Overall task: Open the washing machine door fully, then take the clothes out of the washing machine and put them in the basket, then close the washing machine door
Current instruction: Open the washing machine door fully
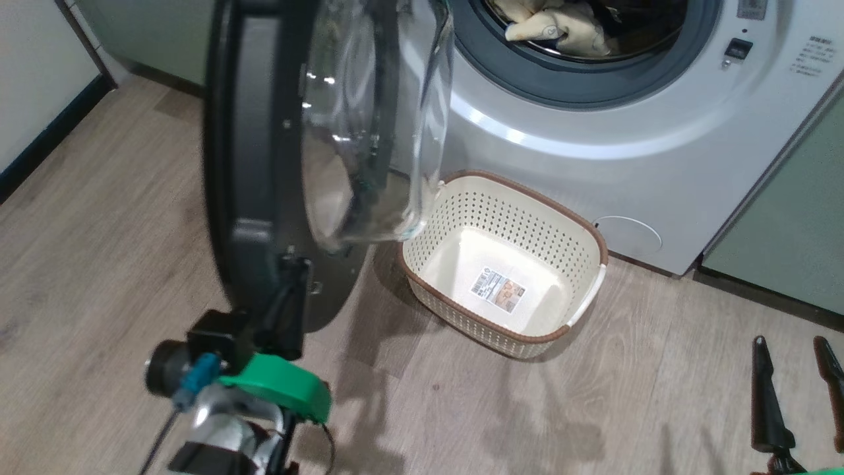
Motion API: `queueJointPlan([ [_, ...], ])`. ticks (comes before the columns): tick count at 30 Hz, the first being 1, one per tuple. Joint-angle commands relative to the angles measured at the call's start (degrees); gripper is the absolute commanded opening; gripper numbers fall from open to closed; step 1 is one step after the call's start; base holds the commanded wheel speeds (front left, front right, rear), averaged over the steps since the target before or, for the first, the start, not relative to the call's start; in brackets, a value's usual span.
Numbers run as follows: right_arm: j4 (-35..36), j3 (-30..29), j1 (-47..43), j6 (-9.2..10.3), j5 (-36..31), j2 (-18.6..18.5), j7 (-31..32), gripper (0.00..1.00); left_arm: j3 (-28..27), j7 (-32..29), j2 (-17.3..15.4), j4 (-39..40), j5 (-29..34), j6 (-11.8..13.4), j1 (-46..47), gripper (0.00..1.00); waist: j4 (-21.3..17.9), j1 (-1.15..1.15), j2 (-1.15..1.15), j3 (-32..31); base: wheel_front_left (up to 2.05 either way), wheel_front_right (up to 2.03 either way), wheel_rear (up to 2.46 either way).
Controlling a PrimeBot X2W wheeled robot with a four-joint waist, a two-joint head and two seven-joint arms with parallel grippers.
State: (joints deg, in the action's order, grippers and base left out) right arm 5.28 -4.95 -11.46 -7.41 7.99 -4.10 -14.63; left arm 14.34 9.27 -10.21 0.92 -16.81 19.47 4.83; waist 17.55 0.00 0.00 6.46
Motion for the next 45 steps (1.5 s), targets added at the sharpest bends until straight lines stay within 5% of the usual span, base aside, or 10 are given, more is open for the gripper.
queueJointPlan([
  [1,2.05,1.35,1.43,-0.08,-0.22,-1.86,-0.37,1.00,-4.12,1.12,-1.81,0.94,-0.88,0.73,2.04,0.00,-0.25,0.00,0.00,0.27,0.00,0.00,0.00],
  [21,3.66,0.12,4.02,-0.08,-0.05,-4.36,-0.37,1.00,-14.69,5.58,-5.03,-10.10,-4.25,-0.59,10.29,0.00,-1.33,0.00,0.00,7.20,0.00,0.00,0.00],
  [45,4.66,-0.32,6.36,-0.08,-0.15,-7.45,-0.37,1.00,-31.19,5.73,-6.78,-23.77,1.34,-8.34,21.62,0.00,-0.67,0.00,0.00,13.20,0.00,0.00,0.00],
])
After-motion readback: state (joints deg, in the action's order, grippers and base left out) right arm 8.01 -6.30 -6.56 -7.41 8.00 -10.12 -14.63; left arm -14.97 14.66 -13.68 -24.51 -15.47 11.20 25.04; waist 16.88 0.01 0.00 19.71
